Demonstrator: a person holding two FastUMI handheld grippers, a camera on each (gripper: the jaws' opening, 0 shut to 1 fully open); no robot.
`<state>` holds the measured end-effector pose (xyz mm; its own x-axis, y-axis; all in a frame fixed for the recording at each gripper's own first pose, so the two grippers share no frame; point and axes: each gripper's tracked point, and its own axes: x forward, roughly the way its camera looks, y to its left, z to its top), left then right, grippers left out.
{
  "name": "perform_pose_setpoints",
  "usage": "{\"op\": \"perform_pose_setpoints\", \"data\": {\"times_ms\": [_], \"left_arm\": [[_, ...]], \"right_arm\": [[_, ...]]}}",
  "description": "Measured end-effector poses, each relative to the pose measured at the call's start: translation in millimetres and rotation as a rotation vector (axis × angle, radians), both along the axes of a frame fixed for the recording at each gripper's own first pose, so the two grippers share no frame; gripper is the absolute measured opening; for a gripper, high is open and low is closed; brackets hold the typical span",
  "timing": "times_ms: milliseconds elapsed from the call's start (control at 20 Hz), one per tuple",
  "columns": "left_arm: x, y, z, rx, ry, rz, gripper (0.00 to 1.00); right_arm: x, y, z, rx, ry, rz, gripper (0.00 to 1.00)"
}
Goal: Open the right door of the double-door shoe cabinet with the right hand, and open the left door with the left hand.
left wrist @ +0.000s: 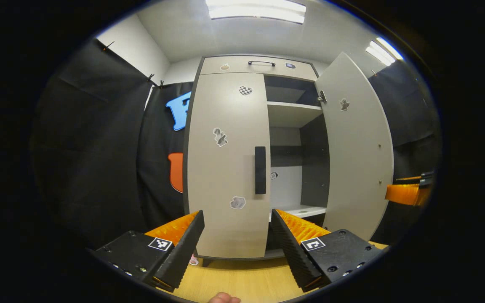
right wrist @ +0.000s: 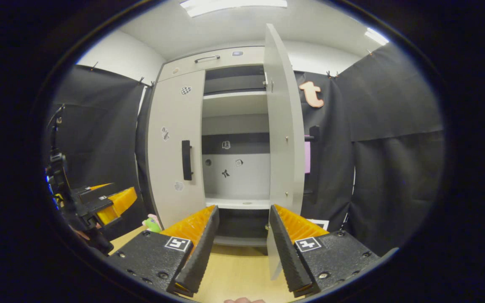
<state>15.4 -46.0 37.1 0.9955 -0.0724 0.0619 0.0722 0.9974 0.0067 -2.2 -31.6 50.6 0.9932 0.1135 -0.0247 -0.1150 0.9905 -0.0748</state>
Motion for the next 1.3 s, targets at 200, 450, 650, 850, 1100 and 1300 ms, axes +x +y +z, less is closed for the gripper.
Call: {"op": "perform_pose_setpoints", "data": {"times_ms": [200,450,650,850,1100,1300], "left_arm": [[48.6,-12.0,33.5,-0.051,-0.045,-0.024,0.95],[130.7,-24.5,37.4,-0.041,0.022,-0.016,0.95],[169.1,-30.6,21.0,-0.012,0.060,0.010,0.95],[190.7,-37.7,16.6,0.017,0.064,0.016,0.95],[205.4,-34.1,13.6,0.005,0.086,0.034,0.95],[213.9,-29.6,8.6,-0.011,0.105,0.040,0.95]], "right_arm": [[-2.4,-6.8,-2.1,0.008,0.005,-0.006,0.76],[-8.4,-21.8,-0.3,0.023,-0.005,-0.031,0.76],[-9.9,-32.5,6.4,0.038,-0.027,-0.062,0.76],[-7.2,-41.1,7.5,0.064,-0.029,-0.083,0.76],[-2.7,-49.5,2.1,0.071,-0.016,-0.107,0.76],[0.9,-49.0,1.8,0.078,-0.015,-0.109,0.76]]}}
